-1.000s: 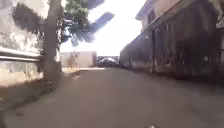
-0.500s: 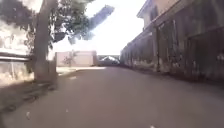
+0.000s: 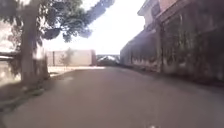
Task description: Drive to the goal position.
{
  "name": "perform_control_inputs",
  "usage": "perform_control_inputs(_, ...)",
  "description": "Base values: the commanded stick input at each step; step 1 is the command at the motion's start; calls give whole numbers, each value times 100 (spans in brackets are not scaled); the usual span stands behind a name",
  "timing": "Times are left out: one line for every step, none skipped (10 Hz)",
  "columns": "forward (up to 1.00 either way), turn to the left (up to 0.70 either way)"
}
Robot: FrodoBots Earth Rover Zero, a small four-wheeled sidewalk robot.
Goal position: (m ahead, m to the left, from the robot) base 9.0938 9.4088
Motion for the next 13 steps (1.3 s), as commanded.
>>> perform_control_inputs(100,0)
perform_control_inputs(100,0)
perform_control_inputs(100,0)
perform_control_inputs(100,9)
perform_control_inputs(100,17)
perform_control_inputs(100,26)
perform_control_inputs(100,0)
perform_control_inputs(100,0)
perform_control_inputs(100,0)
perform_control_inputs(100,0)
perform_control_inputs(100,0)
perform_control_inputs(100,0)
perform_control_inputs(100,0)
